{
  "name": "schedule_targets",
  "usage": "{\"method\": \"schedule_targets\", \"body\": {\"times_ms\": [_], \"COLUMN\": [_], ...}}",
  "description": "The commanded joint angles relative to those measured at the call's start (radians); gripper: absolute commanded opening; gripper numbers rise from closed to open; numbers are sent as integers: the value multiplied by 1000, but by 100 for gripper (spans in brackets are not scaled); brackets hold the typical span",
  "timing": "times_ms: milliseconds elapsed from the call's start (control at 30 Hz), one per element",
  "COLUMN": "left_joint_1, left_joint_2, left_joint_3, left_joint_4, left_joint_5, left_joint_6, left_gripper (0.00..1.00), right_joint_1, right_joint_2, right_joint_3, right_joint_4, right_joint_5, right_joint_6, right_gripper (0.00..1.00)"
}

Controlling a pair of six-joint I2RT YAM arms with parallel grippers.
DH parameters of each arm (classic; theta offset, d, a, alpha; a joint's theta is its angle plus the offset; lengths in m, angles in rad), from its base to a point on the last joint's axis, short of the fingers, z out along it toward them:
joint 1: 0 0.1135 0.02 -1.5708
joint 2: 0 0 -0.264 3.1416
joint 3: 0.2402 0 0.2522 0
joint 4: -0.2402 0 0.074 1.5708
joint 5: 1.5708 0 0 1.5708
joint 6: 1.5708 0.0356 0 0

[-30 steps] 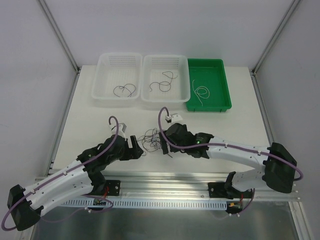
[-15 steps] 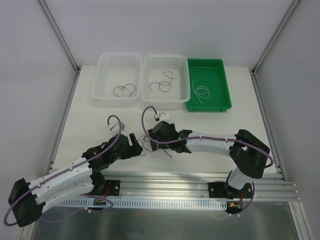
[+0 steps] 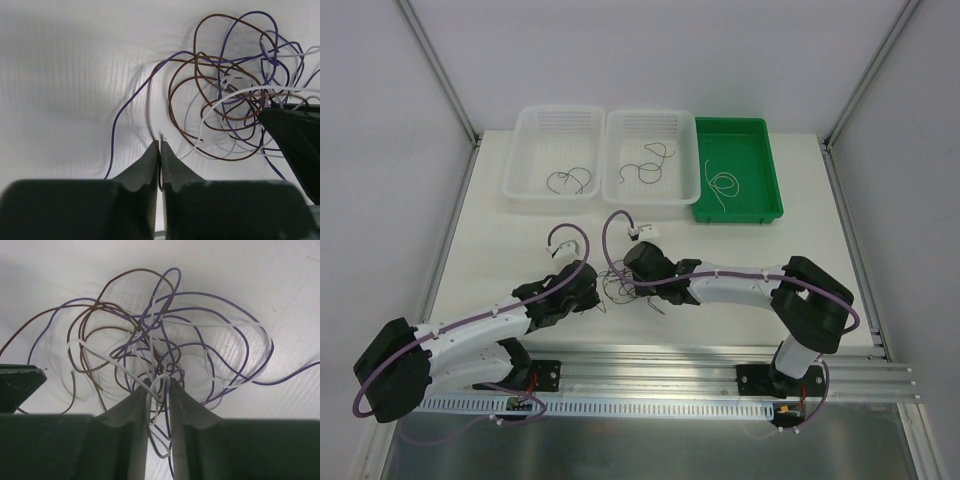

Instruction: Untangle the cables

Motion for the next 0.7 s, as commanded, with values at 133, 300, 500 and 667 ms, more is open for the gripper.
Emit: {"method": "schedule_targets", "body": {"times_ms": [133, 300, 500, 667], "left_joint_1": [8, 10, 29, 72], "left_joint_2": [-112, -339, -455, -457], "left_joint_3": [35, 61, 195, 304], "left_joint_4": [-9, -168, -394, -492], "left_joint_5": [-53, -136, -217, -297], "left_joint_6": [26, 54, 107, 175], "left_gripper": [0, 0, 0, 0], "right_joint_1": [-33, -89, -207, -296], "right_joint_2": [-57, -250, -446, -636], "right_joint_3": [-42, -164, -294, -334], "right_joint_4": [-23, -79, -195, -358], "right_joint_5": [43, 105, 117, 161], "right_joint_6": [-1, 4, 39, 82], "right_gripper": [1, 1, 1, 1]}}
